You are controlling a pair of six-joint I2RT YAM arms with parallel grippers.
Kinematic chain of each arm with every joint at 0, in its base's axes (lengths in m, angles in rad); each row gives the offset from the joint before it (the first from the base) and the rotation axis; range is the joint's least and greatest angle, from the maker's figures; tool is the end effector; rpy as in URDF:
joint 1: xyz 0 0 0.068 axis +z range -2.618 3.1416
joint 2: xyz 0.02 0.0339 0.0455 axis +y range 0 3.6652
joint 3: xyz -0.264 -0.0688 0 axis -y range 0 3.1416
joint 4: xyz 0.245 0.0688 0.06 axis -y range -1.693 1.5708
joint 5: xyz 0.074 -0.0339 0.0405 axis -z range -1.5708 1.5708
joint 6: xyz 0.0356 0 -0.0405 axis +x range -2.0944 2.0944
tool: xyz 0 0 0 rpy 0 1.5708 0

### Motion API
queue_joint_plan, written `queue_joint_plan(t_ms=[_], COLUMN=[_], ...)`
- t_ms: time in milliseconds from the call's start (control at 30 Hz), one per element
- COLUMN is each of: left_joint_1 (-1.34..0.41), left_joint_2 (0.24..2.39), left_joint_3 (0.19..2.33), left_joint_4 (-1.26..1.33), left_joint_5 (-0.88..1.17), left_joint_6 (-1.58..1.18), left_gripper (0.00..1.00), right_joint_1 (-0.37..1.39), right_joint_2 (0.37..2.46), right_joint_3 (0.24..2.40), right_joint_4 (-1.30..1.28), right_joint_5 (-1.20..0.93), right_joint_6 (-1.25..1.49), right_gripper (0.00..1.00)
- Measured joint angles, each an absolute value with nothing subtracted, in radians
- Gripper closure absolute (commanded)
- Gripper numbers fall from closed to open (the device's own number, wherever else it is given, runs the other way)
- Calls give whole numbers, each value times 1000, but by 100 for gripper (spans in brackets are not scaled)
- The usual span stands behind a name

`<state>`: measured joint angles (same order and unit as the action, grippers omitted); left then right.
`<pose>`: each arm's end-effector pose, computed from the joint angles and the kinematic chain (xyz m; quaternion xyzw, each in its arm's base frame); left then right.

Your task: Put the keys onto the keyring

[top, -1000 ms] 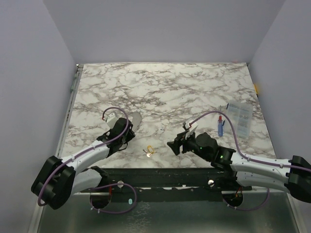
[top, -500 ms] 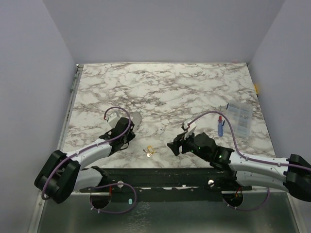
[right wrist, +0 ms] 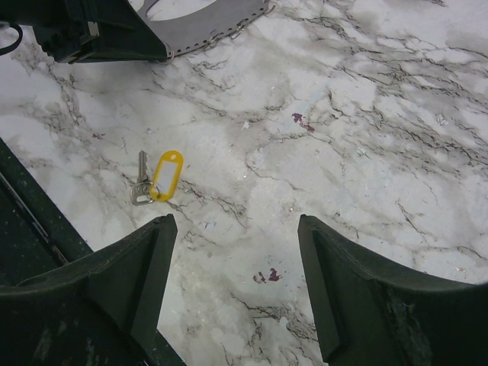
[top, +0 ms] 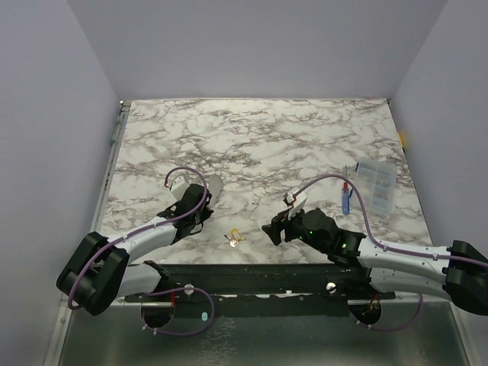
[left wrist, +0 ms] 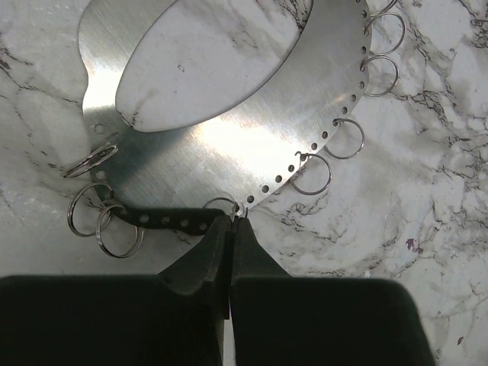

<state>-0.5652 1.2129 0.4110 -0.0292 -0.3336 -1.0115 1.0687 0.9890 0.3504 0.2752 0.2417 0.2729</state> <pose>0.1866 -0.1045 0.1469 -0.2620 0.8834 -0.1437 0.3611 0.1080 0.1790 0.1976 -0.2536 0.7799 0.2726 0.5031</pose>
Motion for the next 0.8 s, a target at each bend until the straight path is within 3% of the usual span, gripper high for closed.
queue_joint_plan(t_ms=[400, 800], left_joint_1=[-565, -574], left_joint_2=[1214, 1200], left_joint_3=[408, 383], left_joint_4=[-7, 55], left_joint_5=[-319, -154], left_joint_6=[-1004, -1014], left_gripper=[100, 100], right_joint_1=[1069, 1069], right_joint_2=[989, 893], right_joint_3=[350, 258], right_joint_4=[275, 339], right_joint_5=[241, 196], right_joint_6=[273, 273], right_gripper=[25, 24])
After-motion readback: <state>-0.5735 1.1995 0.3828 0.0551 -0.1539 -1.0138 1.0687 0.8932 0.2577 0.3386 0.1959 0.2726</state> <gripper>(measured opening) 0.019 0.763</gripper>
